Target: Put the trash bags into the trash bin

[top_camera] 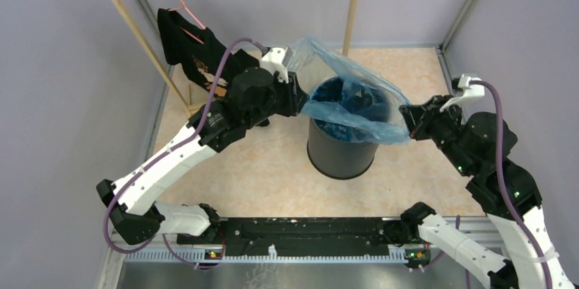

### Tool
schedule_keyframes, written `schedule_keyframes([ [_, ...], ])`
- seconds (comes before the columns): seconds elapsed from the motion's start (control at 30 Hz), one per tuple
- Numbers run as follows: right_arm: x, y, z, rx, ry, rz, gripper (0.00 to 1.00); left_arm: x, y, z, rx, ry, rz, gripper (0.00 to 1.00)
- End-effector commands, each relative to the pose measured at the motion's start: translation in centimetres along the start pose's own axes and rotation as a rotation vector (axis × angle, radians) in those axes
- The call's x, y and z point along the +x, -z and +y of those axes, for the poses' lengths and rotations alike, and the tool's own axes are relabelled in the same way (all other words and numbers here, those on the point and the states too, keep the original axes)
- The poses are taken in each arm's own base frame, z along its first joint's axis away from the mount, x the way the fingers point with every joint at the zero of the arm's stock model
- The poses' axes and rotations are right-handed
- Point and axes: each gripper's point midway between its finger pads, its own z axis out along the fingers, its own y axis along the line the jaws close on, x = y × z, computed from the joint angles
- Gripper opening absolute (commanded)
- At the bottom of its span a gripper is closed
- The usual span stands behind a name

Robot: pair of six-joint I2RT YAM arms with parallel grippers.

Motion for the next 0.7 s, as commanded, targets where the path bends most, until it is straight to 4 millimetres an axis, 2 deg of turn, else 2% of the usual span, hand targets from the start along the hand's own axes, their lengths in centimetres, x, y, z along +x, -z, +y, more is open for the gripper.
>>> schedule_keyframes([
  [0.0,0.0,1.1,-1.7,0.074,0.024,-0.018,0.0,-1.6,1.1,-5.7,0.314,0.017,-0.067,0.25],
  [0.1,-0.5,1.8,-1.8,0.072,0.03,-0.031,0.0,-0.5,0.9,-7.9,0.431,0.024,-0.008,0.03],
  [0.13,-0.6,1.8,-1.8,0.077,0.032,-0.032,0.0,0.1,0.9,-8.6,0.472,0.031,0.019,0.0],
  [0.3,-0.4,1.4,-3.5,0.162,0.076,-0.036,0.01,2.8,2.7,-13.2,0.705,-0.004,0.068,0.0],
  [0.4,-0.4,0.6,-4.6,0.236,0.1,-0.025,0.02,4.4,4.2,-15.2,0.805,-0.028,0.073,0.0],
  [0.47,-0.6,0.1,-4.4,0.24,0.103,-0.018,0.0,4.3,4.6,-15.4,0.79,-0.06,0.062,0.0],
  [0.5,-0.8,0.0,-4.0,0.222,0.102,-0.018,0.0,3.9,4.4,-14.7,0.731,-0.074,0.051,0.0],
  [0.53,-0.8,0.0,-3.7,0.204,0.101,-0.02,0.0,3.6,4.0,-13.4,0.643,-0.085,0.047,0.02],
  [0.57,-0.9,0.1,-3.5,0.187,0.099,-0.026,0.0,2.8,3.6,-11.6,0.531,-0.088,0.025,0.12],
  [0.67,-0.8,0.4,-3.5,0.175,0.098,-0.045,0.0,-0.6,3.1,-6.2,0.213,-0.118,-0.075,0.58],
])
